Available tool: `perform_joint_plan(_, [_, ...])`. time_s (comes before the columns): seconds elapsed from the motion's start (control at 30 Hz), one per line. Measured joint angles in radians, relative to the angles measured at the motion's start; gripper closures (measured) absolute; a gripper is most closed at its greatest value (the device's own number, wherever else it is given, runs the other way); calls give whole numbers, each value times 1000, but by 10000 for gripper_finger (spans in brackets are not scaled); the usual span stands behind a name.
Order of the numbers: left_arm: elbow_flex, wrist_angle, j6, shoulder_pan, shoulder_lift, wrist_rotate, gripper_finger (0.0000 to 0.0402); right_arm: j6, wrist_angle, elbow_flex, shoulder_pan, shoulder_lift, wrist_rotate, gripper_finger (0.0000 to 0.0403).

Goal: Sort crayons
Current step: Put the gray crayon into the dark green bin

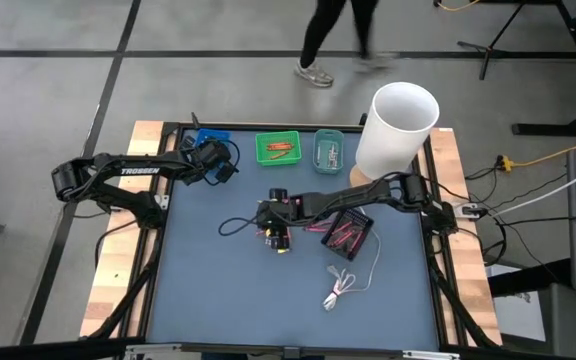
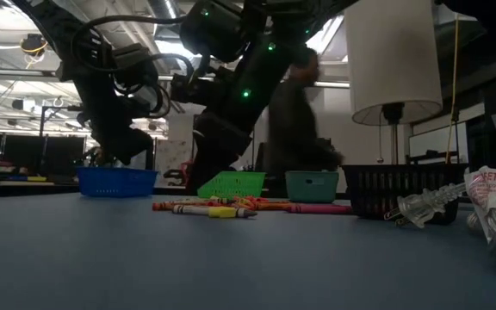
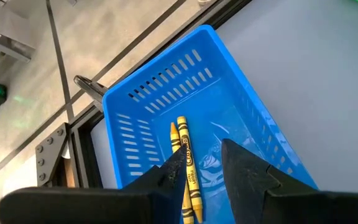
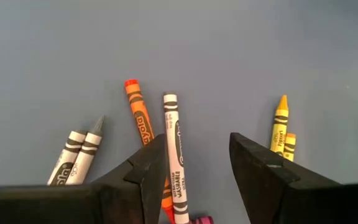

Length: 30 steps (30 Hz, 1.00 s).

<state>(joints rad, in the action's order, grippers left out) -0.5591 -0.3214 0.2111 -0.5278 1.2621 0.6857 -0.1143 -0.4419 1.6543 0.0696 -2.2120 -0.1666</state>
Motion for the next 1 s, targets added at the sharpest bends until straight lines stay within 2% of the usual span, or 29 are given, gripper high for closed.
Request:
perform_joint_plan(0.23, [0,1,0,0,0,0,317,-9,56,1,0,-48,3,230])
perform_joint_plan(0.6, [0,5,0,0,0,0,317,-22,51,3,1,-61,-24,234])
perform_joint_plan(0.73, [0,7,0,0,0,0,317,-24,50,2,1,-61,-19,265])
perform_joint_plan(1.0, [0,8,0,0,0,0,317,-26,47,1,1,-61,-20,361])
